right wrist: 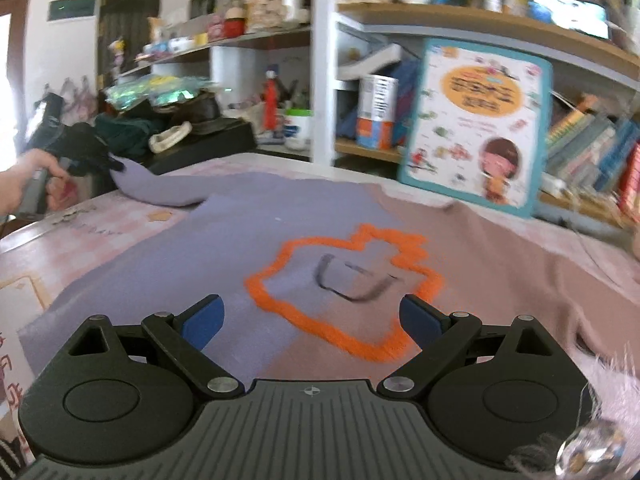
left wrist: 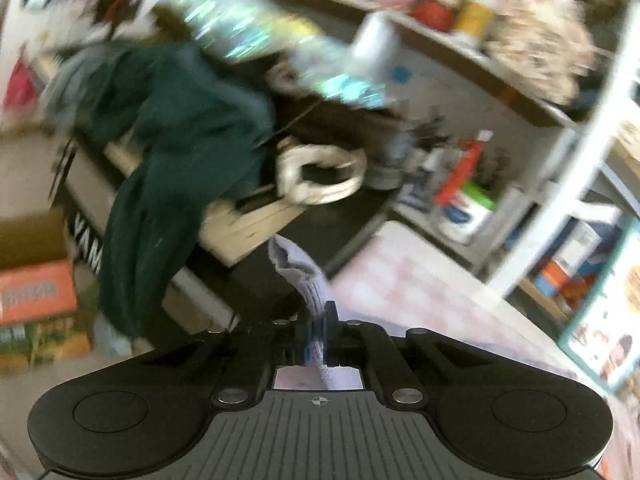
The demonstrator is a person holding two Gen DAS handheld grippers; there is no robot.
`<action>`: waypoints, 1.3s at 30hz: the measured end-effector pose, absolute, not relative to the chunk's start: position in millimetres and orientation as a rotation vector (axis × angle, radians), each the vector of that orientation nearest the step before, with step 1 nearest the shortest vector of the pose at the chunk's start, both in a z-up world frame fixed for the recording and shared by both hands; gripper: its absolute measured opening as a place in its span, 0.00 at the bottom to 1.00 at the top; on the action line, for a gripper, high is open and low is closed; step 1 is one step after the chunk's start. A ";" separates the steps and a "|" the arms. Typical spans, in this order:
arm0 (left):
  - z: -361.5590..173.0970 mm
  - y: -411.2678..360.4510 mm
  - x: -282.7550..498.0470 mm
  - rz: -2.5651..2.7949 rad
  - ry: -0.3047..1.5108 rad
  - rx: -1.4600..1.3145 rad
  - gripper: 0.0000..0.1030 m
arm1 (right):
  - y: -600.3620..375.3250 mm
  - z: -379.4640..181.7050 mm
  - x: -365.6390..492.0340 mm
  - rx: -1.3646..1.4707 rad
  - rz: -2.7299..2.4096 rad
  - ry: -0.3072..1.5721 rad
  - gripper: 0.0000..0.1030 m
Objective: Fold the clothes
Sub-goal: 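Grasp the lavender sleeve cuff with the left tool, then lift the sleeve and fold it across the sweater front, then open the left tool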
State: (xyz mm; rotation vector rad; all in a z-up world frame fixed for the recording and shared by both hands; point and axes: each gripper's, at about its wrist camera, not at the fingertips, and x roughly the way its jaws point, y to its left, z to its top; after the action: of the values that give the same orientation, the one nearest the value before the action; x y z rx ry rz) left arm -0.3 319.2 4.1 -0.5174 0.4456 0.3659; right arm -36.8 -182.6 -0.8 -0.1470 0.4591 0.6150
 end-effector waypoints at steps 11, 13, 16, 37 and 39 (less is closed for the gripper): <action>96.4 191.1 17.8 0.026 0.313 -0.323 0.03 | -241.6 -9.0 -45.6 -0.116 0.511 0.541 0.89; 106.5 161.4 28.8 -0.047 0.305 -0.308 0.03 | -240.0 -11.3 -45.8 -0.119 0.516 0.564 0.88; 117.6 117.2 45.9 -0.143 0.301 -0.293 0.03 | -238.6 -13.3 -43.3 -0.121 0.528 0.586 0.87; 67.6 -92.0 143.0 -0.439 0.657 -0.267 0.24 | -232.4 -16.1 -39.0 -0.149 0.548 0.631 0.90; 65.2 -95.4 134.5 -0.477 0.654 -0.262 0.45 | -232.0 -16.1 -39.3 -0.150 0.547 0.630 0.90</action>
State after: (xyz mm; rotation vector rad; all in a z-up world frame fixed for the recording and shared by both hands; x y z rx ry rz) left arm 134.5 -95.4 65.2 -0.2622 0.6541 -0.4767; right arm -39.3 -232.0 -16.1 -0.1500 0.6305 0.5470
